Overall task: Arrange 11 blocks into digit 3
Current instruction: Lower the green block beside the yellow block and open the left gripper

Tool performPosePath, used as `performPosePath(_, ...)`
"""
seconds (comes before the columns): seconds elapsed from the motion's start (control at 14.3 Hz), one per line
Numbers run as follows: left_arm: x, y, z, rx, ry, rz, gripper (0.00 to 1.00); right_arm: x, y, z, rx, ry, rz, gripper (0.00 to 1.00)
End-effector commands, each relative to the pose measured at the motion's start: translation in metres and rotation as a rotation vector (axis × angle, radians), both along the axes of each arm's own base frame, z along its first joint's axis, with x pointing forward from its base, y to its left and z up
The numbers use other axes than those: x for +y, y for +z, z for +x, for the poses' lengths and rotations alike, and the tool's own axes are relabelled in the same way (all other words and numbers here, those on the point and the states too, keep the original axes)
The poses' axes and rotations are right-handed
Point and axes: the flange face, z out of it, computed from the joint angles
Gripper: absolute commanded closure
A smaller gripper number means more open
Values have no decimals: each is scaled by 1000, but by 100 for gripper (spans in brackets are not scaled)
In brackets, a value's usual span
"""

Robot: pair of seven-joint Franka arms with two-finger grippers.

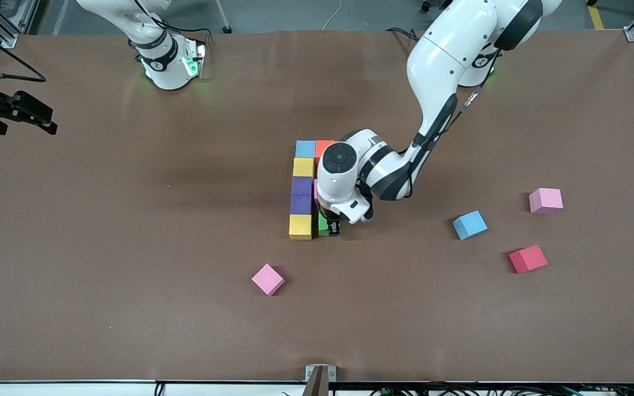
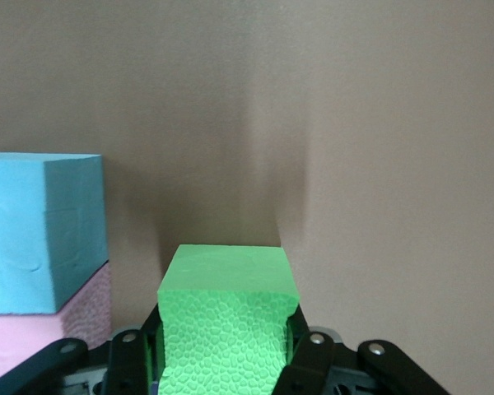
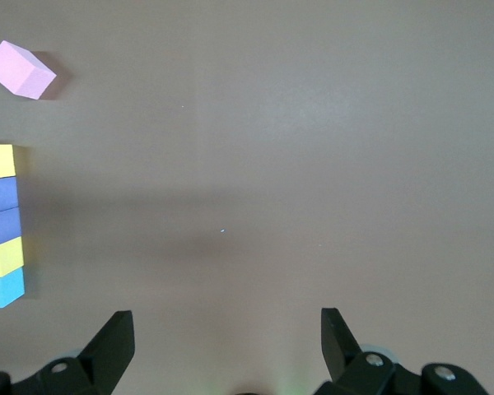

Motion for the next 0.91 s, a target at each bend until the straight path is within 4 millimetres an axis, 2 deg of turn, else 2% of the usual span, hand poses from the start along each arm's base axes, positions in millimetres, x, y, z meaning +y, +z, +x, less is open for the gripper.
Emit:
performPosePath(0.0, -10, 1, 7, -43, 6, 5, 89, 0, 1, -14, 18, 6, 29, 0)
performPosePath(0.35, -13, 0, 10, -48, 6, -2, 89, 13, 6, -15, 18, 35, 26, 0)
performPosePath(0.84, -17, 1, 14, -54, 10, -14, 87, 11, 6, -20, 47, 46, 18, 0)
